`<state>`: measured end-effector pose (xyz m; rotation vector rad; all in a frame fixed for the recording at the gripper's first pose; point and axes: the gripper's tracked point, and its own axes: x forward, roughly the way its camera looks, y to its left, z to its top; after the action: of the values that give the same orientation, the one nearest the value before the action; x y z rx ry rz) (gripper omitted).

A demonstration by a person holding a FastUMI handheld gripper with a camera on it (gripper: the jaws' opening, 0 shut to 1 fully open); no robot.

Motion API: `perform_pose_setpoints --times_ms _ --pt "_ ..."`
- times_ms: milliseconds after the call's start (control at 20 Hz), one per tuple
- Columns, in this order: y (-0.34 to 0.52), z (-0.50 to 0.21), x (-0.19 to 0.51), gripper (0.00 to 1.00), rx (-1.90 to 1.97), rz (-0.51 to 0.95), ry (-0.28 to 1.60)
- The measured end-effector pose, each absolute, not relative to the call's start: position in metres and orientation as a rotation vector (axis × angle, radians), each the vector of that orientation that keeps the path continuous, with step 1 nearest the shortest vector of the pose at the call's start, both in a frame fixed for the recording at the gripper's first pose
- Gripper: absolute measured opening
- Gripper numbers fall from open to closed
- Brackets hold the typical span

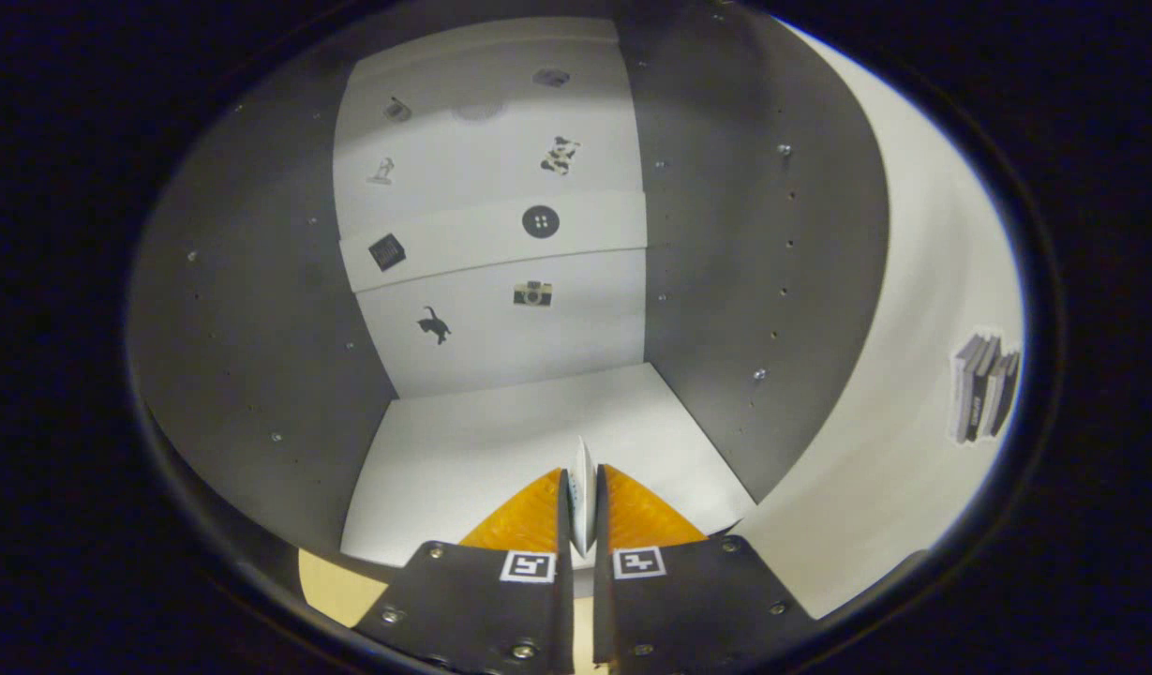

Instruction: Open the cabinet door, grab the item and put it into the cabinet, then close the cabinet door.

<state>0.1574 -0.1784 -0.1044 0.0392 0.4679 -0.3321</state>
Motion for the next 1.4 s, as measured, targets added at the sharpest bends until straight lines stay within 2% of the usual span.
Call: perform_pose_setpoints --times_ms 200,350,650,850,1100,1400 --pt "-0.181 -0.106 0.175 0.08 0.062 -0.318 0.512" --pt "-0.176 -0.107 0.186 0.14 0.093 -0.284 0.531" --pt "-0.173 -0.105 0.192 0.37 0.087 -0.226 0.522" --pt "-0.163 -0.083 0.178 0.97 0.069 -0.173 0.434" --pt "-0.145 -0.057 0.131 0.98 0.018 -0.118 0.350" --pt "-0.105 -0.032 0.036 0.98 -0.023 -0.039 0.270"
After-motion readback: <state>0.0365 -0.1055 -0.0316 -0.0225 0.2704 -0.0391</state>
